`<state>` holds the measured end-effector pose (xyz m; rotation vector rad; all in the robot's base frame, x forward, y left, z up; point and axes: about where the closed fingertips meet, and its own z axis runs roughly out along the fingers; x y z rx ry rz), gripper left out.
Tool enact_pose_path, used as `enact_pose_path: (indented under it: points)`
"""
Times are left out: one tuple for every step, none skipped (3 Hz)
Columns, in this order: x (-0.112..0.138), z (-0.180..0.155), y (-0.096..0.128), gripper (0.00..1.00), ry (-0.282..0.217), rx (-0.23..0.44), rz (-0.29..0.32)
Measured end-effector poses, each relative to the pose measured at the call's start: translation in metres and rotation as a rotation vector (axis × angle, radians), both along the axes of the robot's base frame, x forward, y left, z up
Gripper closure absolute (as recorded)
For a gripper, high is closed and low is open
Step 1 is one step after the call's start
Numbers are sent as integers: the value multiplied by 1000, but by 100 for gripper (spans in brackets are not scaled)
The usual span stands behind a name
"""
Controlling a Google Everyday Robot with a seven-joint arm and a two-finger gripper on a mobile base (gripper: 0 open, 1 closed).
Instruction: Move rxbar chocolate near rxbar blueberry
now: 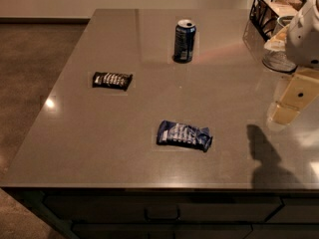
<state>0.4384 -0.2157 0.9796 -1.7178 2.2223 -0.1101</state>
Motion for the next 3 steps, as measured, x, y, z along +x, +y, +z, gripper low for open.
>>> enact_pose_path:
  points:
    - [0, 0, 0, 0, 0, 0, 0]
    - [6, 1, 3, 0, 21, -1, 6]
    - [38, 2, 22, 0, 34, 25, 15]
